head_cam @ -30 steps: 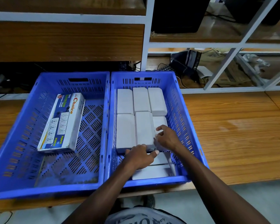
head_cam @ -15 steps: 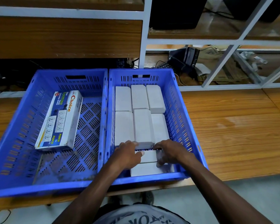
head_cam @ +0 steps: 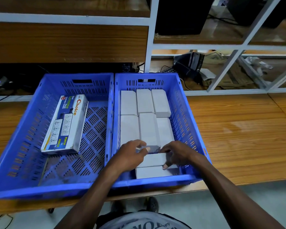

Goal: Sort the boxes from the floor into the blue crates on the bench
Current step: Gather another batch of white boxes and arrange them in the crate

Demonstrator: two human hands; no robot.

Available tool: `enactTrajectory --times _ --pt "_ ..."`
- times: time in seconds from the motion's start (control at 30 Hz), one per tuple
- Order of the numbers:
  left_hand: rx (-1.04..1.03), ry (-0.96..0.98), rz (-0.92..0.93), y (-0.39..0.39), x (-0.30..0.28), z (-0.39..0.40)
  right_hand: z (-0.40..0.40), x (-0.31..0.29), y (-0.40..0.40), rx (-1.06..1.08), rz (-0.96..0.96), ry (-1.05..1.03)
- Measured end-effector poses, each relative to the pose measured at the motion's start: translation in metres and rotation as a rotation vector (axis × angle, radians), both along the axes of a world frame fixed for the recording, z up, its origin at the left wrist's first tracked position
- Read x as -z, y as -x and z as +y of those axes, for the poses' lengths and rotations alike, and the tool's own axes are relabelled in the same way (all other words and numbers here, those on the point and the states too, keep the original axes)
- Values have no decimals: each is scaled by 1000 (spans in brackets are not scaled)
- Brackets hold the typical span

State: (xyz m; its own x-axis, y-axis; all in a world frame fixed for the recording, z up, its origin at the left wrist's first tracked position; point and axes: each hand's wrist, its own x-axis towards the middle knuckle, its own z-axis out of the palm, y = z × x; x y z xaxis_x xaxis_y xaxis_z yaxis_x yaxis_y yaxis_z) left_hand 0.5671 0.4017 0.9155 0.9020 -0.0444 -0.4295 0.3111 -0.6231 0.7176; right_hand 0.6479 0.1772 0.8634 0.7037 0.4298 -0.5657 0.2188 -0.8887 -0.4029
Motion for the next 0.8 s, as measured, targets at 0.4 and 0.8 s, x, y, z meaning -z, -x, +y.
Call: enactTrajectory --times 0.4,0.8 --pt "-472 552 -214 -7 -20 14 -39 -89 29 276 264 -662" --pt "-264 947 -107 1 -30 -16 -17 -78 62 719 643 -1223"
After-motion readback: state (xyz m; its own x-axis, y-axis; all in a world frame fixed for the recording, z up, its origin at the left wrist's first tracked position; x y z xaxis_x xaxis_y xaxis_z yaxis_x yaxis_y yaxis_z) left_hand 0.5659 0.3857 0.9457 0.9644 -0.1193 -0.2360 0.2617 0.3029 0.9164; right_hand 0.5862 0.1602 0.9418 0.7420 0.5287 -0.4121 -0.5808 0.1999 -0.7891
